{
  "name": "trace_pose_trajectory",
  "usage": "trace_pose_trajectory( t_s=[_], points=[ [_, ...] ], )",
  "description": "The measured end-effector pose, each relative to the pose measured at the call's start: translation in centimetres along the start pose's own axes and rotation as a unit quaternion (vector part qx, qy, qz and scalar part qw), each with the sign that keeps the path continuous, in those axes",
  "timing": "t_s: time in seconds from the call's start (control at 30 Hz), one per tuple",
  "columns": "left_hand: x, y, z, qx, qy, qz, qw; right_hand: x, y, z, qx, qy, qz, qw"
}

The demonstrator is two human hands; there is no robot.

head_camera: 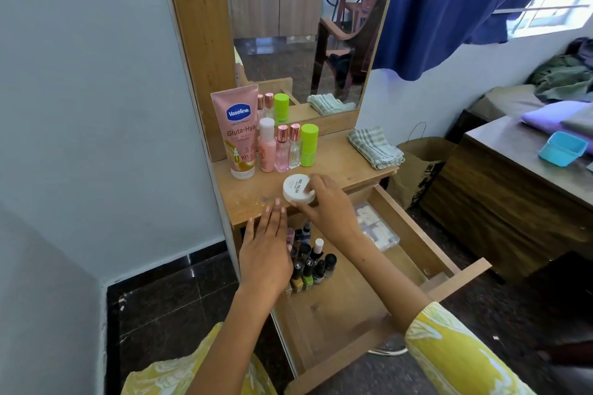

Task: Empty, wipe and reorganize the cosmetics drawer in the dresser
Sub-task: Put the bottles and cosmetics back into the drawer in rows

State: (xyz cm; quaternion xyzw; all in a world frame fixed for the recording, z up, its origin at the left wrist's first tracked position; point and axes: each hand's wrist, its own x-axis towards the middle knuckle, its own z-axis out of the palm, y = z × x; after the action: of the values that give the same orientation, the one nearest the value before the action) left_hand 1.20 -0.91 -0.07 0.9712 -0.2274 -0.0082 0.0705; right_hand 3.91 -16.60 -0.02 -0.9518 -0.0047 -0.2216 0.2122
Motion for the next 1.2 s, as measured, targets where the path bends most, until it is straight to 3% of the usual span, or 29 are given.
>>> trace_pose_trajectory(
  t_s=[0.23,0.43,0.53,0.7,0.9,1.0,1.2],
  points=[
    [-0.1,0.2,0.0,0.004,-0.002,-0.001,1.000,0.5,-1.0,-1.4,0.023,-0.043,0.035,0.998],
    [-0.1,0.0,0.0,-0.005,-0.005,0.005,1.000,-3.3,2.5,-4.9,-0.080,-0.068,0.082,0.991],
    [-0.1,-0.2,0.0,-0.002,-0.009,0.009,1.000,-6.0,5.5,-6.7,-0.142,-0.137,0.155,0.968],
    [-0.1,-0.1,0.0,0.004,-0.015,0.011,1.000,-8.8,7.6,-7.6,-0.217,-0.299,0.242,0.897],
    [0.0,0.0,0.0,0.004,-0.020,0.008,1.000,-8.8,7.1,-7.4,-0.279,-0.328,0.251,0.867],
    [-0.1,0.0,0.1,0.005,-0.018,0.008,1.000,-8.6,6.4,-7.2,-0.277,-0.308,0.245,0.877],
    [-0.6,-1.1,-0.4,0.003,-0.002,0.014,1.000,-6.4,1.9,-5.9,-0.171,-0.237,0.152,0.944]
  ],
)
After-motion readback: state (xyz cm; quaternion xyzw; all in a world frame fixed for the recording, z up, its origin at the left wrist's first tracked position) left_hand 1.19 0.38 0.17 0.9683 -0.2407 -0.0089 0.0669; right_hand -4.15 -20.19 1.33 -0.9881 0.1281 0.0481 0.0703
